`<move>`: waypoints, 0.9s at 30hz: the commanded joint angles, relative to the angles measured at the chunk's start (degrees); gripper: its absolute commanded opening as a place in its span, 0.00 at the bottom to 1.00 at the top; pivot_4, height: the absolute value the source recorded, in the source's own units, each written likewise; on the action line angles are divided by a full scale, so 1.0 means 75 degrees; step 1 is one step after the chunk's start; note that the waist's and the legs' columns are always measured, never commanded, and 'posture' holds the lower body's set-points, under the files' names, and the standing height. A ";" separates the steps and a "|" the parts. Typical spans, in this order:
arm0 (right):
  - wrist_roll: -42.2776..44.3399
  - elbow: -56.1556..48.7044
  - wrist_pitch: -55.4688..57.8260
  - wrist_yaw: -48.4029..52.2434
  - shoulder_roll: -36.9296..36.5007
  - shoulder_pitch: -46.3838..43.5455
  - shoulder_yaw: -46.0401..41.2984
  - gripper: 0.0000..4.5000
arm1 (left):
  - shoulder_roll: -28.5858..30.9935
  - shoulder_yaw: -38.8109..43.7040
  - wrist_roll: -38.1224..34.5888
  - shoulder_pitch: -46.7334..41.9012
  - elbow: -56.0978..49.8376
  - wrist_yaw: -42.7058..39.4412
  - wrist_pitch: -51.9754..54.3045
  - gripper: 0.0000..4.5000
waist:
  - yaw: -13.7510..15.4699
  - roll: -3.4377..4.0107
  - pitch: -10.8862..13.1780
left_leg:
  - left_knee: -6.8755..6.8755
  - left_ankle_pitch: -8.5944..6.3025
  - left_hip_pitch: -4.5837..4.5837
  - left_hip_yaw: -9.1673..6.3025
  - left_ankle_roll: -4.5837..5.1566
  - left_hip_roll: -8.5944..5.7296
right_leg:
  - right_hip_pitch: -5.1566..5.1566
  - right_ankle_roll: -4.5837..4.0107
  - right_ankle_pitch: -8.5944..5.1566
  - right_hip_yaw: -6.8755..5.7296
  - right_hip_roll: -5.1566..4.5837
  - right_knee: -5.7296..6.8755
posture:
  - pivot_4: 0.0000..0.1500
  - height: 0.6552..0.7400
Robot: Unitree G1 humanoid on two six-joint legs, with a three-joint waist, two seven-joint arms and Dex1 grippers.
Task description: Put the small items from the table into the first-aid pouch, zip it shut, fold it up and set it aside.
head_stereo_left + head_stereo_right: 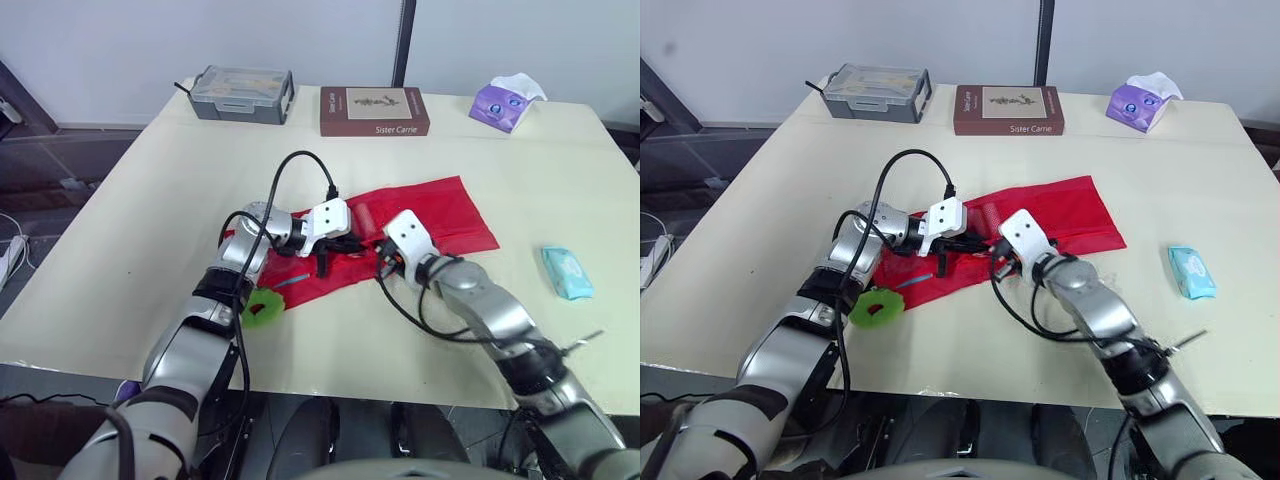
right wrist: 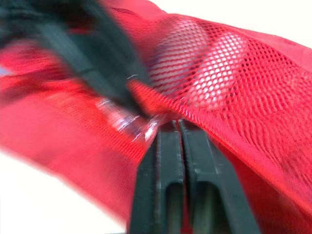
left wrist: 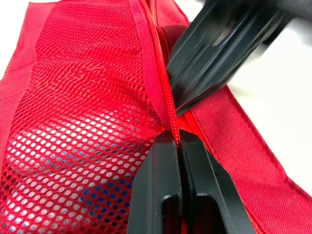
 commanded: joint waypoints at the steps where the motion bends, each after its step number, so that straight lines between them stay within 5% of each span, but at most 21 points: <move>1: 0.1266 -0.2574 0.0142 0.0888 -0.0901 0.1185 -0.1744 0.42 | 0.0258 -0.0043 0.0148 -0.0610 0.0893 -0.0646 -0.1366 0.00 | -0.0011 -0.0001 0.0001 | 0.0000 0.0000 -0.0001 0.0000 0.0000 0.0000 | 0.0001 0.0000 0.0000 0.0000 0.0000 -0.0001 | 1.00 1.00; 6: 0.2180 -0.4379 -0.0091 0.1734 -0.1925 0.3328 -0.4293 0.97 | 0.0559 -0.0088 0.0456 -0.1595 0.2703 -0.1387 -0.3360 0.00 | -0.0041 -0.0004 0.0003 | -0.0003 -0.0001 0.0007 -0.0001 0.0001 0.0008 | 0.0003 0.0000 -0.0001 -0.0001 0.0008 0.0003 | 1.00 1.00; 12: 0.2611 -0.4890 -0.0795 0.2582 -0.1964 0.5461 -0.6837 0.98 | 0.0834 -0.0670 0.1840 -0.2548 0.4190 -0.0434 -0.4902 0.00 | 0.0022 -0.0021 0.0003 | 0.0003 -0.0002 0.0006 0.0010 0.0002 0.0007 | 0.0006 0.0004 0.0000 0.0006 0.0007 0.0001 | 1.00 1.00; 16: 0.4125 -0.4636 -0.0366 0.2849 -0.2243 0.5915 -0.7958 0.98 | 0.0866 -0.1040 0.2732 -0.2859 0.4538 0.0710 -0.5204 0.00 | 0.0046 -0.0031 0.0004 | 0.0004 -0.0002 0.0006 0.0007 0.0002 0.0005 | 0.0013 0.0006 0.0000 0.0004 0.0002 -0.0005 | 1.00 1.00; 22: 0.4613 -0.4523 -0.0574 0.3009 -0.2537 0.6057 -0.8470 0.98 | 0.0901 -0.1142 0.3290 -0.2948 0.4733 0.1682 -0.5113 0.00 | 0.0060 -0.0032 0.0004 | 0.0002 -0.0002 0.0006 0.0005 0.0002 0.0007 | 0.0013 0.0006 0.0000 0.0002 -0.0001 -0.0005 | 1.00 1.00; 27: 0.4670 -0.4461 -0.0667 0.2940 -0.2733 0.5957 -0.8330 0.98 | 0.0886 -0.0359 0.2541 -0.2736 0.4763 0.0988 -0.4715 0.00 | 0.0055 -0.0033 0.0005 | 0.0003 -0.0003 0.0005 0.0006 0.0002 0.0007 | 0.0011 0.0006 0.0000 0.0001 -0.0001 -0.0003 | 1.00 1.00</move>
